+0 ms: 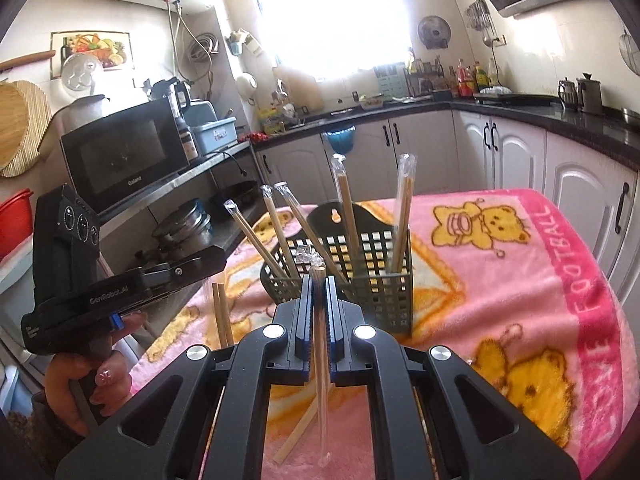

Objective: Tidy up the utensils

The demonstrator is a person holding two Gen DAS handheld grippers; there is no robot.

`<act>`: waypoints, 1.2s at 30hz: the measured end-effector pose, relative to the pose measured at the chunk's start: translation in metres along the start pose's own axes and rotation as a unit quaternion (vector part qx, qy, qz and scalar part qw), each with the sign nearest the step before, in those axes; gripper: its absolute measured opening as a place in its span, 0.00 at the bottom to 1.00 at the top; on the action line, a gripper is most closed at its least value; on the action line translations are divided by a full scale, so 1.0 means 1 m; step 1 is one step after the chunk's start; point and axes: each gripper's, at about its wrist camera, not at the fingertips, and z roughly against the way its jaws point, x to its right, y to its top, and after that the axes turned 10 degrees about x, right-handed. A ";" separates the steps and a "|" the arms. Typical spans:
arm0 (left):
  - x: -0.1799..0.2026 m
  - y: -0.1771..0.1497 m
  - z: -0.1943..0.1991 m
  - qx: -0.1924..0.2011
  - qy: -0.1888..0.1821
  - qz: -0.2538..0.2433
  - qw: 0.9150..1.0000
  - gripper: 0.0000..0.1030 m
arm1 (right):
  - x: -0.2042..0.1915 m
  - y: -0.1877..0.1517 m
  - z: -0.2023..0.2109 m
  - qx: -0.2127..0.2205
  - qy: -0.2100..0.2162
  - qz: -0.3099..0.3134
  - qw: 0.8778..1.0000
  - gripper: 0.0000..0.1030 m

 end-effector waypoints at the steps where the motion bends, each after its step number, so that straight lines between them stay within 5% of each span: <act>1: 0.002 0.002 0.000 0.002 -0.003 -0.001 1.000 0.01 | -0.001 0.002 0.001 0.003 0.001 0.002 1.000 0.06; 36: 0.043 0.102 -0.002 0.097 -0.040 -0.063 0.993 0.01 | -0.026 0.088 0.004 0.102 0.022 0.055 0.993 0.06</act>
